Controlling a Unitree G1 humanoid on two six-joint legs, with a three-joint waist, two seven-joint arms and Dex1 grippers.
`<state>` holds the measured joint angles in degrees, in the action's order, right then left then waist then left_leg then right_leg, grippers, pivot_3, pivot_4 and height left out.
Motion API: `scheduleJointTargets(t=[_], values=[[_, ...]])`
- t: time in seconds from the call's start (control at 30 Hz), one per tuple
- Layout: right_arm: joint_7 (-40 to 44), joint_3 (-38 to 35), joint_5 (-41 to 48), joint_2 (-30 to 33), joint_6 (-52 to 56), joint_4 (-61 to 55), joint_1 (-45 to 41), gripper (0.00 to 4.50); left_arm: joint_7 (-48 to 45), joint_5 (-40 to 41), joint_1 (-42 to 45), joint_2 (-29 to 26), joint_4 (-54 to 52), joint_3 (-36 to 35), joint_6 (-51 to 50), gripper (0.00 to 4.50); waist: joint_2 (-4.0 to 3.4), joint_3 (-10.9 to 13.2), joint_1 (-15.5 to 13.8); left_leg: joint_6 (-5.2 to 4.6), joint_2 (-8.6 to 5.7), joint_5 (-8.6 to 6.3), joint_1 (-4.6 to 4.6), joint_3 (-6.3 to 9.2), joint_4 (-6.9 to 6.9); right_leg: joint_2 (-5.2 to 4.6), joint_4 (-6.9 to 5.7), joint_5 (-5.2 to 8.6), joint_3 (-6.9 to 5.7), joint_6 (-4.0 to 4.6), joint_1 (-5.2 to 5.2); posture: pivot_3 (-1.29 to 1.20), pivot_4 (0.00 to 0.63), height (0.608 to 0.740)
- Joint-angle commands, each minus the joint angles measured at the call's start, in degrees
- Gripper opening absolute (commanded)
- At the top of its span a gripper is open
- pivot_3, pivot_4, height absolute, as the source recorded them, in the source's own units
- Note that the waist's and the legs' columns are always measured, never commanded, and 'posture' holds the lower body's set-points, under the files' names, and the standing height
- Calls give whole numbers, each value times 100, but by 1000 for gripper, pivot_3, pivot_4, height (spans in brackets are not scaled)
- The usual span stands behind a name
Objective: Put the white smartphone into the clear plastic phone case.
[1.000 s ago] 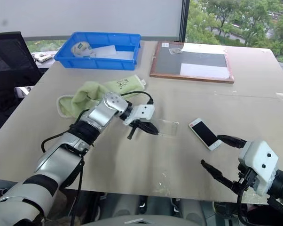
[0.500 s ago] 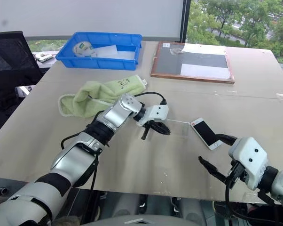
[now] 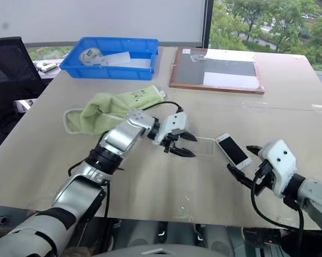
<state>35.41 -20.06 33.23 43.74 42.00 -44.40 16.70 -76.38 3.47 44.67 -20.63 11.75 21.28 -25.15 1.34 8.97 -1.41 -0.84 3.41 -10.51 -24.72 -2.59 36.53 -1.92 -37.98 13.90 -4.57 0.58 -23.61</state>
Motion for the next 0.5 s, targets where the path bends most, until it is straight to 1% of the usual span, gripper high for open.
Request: scheduleJointTargets(t=[0.03,0.13,0.17,0.23,0.3,0.33,0.43,0.5], values=[[-291,425,-325,41,81,228,-396,4500,288,436,-292,-246,-849,-603,-50,4431,-1,1,40,0,1,0,-1,1,-1,1,0,-8,-2,-13,0,0,150,740],[-555,770,-573,-60,170,539,-749,4500,495,937,-751,-351,-1383,-1130,-169,4431,-2,2,74,0,4,0,2,-6,-3,3,-1,-9,8,-16,-3,0,150,740],[-586,905,-598,-97,227,648,-882,4500,584,1043,-984,-390,-1512,-1324,-9,4431,-2,2,67,0,4,0,3,-8,-3,3,-1,-10,11,-17,-3,0,150,740],[-693,1159,-715,-179,339,922,-1188,4500,521,1279,-1421,-598,-1723,-1594,141,4431,-3,2,76,0,5,0,4,-8,-4,3,-1,-10,10,-17,-4,0,150,740],[-748,1354,-835,-208,418,1179,-1466,4500,428,1615,-1798,-820,-1950,-1820,-26,4431,-6,5,68,0,9,0,4,-11,-5,6,-2,-10,11,-17,-6,0,150,740],[-777,1430,-890,-220,460,1298,-1582,4500,435,1828,-1944,-889,-2050,-1940,-183,4431,-7,5,65,0,9,0,4,-10,-5,6,-2,-10,9,-17,-6,0,150,740],[-791,1618,-986,-257,612,1651,-1847,4500,433,2162,-2420,-1103,-2392,-2184,-115,4431,-7,6,33,0,10,0,2,-10,-4,3,-2,-10,7,-16,-7,0,150,740],[-765,1652,-886,-334,831,1796,-2022,4500,596,2411,-2589,-1203,-2631,-2414,-269,4431,-6,6,21,0,9,0,-1,-11,-4,0,1,-6,4,-9,-6,0,150,740]])
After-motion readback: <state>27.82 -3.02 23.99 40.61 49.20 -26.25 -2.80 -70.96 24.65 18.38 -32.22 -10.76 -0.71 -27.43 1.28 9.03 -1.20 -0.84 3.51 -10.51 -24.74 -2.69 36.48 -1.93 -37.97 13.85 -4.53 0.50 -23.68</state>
